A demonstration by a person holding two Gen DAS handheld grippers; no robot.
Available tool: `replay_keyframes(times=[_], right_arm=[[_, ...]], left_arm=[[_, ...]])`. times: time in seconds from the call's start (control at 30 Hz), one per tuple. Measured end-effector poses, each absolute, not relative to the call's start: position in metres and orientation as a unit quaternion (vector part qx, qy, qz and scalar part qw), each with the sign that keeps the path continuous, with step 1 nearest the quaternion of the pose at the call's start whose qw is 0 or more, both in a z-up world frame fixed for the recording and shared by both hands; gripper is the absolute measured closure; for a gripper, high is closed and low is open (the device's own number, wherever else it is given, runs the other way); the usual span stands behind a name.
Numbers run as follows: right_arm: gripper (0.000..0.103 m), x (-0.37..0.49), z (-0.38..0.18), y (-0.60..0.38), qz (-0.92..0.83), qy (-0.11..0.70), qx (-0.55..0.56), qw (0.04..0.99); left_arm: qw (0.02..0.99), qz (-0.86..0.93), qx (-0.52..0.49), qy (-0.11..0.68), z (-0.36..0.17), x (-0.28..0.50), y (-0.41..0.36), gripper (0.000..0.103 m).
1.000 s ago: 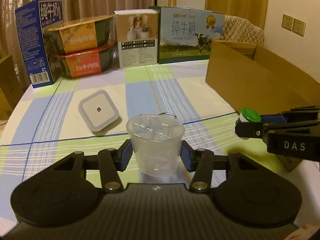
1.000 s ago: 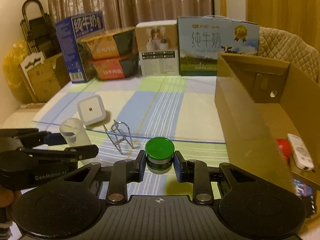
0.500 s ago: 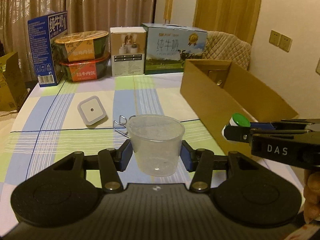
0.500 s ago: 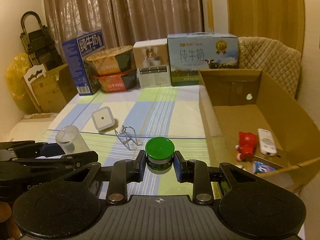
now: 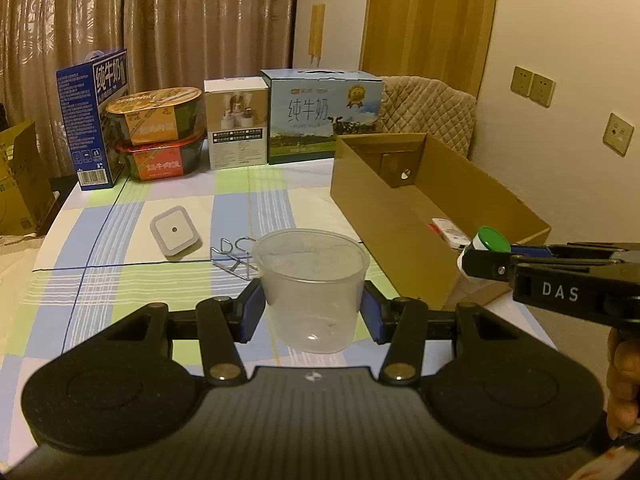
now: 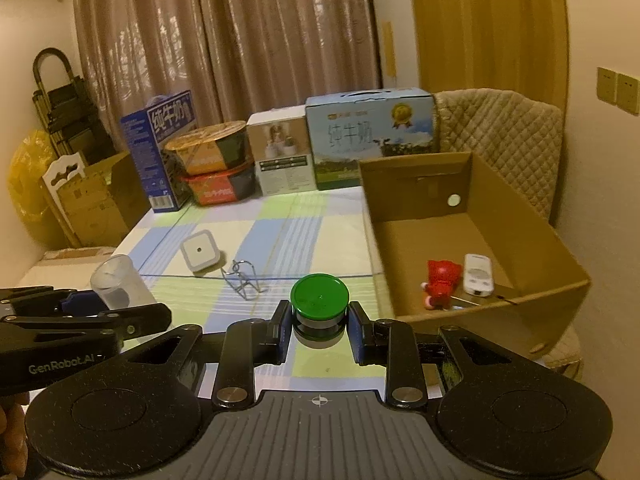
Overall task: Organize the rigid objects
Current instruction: 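Carry the clear cup and green jar with both tools over the cardboard box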
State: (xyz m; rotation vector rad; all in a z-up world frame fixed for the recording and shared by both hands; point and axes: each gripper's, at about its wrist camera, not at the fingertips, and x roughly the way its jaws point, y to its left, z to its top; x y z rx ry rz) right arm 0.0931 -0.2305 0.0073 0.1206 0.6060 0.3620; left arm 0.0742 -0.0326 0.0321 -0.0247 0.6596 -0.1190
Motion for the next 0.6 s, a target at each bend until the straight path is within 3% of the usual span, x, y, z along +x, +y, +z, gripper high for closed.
replay_keyframes(times=[0.6], right_arm=[[0.077,0.084,0.013,-0.269,0.148,0.29,0.078,0.942]], left_arm=[[0.945,-0.078,-0.006,0.318,0.042,0.075,-0.054,0.057]])
